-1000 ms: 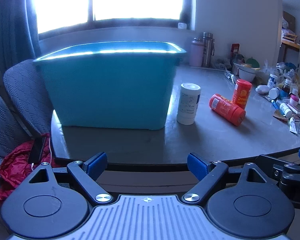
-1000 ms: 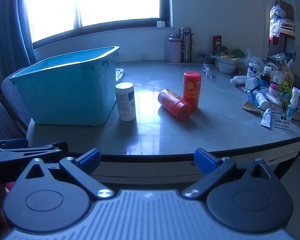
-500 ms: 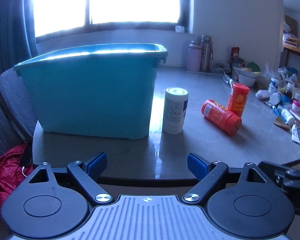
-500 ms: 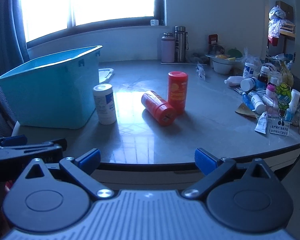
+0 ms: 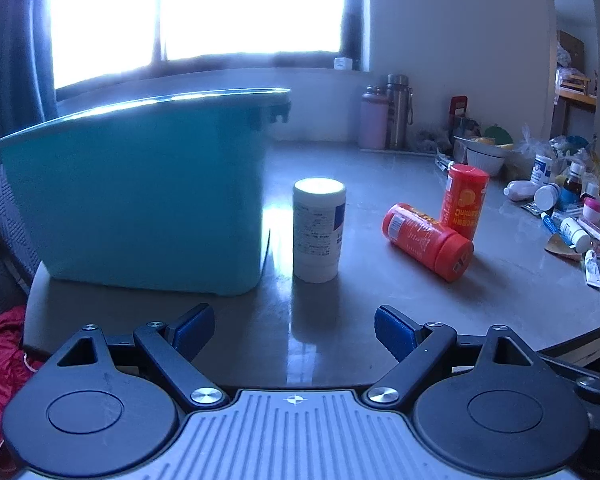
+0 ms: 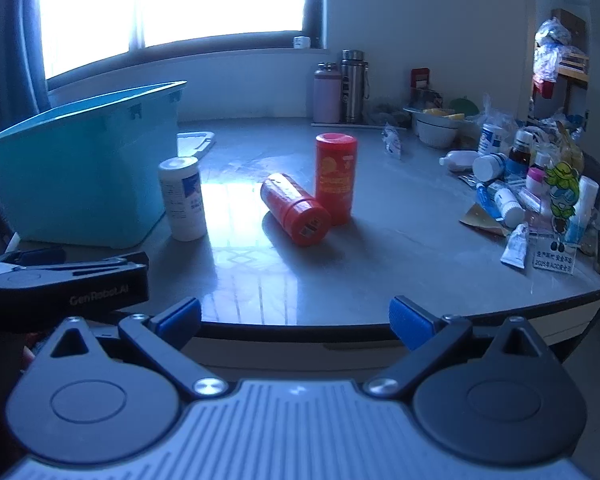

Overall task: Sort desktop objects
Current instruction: 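Move the left tool toward the white wipes canister beside the blue tub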

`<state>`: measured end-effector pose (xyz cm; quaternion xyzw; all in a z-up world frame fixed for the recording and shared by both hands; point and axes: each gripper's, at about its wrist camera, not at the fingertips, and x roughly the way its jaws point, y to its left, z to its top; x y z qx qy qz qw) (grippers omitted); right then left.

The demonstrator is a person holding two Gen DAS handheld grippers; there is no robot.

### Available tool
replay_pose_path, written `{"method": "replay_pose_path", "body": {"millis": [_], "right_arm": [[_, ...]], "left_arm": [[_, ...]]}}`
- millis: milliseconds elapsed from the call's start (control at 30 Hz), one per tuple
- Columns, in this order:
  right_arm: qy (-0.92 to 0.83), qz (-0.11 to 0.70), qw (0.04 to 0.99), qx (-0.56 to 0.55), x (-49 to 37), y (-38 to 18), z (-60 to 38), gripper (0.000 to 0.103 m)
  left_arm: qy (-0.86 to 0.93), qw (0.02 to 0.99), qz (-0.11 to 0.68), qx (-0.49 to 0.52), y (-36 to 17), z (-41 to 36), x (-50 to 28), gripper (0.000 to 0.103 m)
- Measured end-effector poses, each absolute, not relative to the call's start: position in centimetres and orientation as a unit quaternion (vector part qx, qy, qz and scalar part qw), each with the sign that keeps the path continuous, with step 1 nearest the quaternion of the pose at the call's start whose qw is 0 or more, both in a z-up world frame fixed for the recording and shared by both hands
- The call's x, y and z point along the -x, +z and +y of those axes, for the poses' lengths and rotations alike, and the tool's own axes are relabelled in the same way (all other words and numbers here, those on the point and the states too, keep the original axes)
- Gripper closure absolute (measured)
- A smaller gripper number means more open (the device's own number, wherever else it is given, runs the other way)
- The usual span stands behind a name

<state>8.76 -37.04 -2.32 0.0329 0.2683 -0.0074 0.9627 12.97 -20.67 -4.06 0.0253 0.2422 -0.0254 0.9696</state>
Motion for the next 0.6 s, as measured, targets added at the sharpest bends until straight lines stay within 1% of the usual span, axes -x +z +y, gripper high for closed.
{"method": "replay_pose_path", "body": {"millis": [267,600], "right_arm": [[-0.010,0.273,0.962,-0.020,-8.9,-3.0,-36.7,0.002],[-0.013,0.273,0.961,-0.033,-10.3,-3.5,-37.1,0.002]], "left_arm": [[-0.032,0.970,0.239,-0.035,-4.8,-21.0,-15.1,0.014],[-0.025,0.971,0.234,-0.036,-5.1,-22.2,-18.4,0.014]]}}
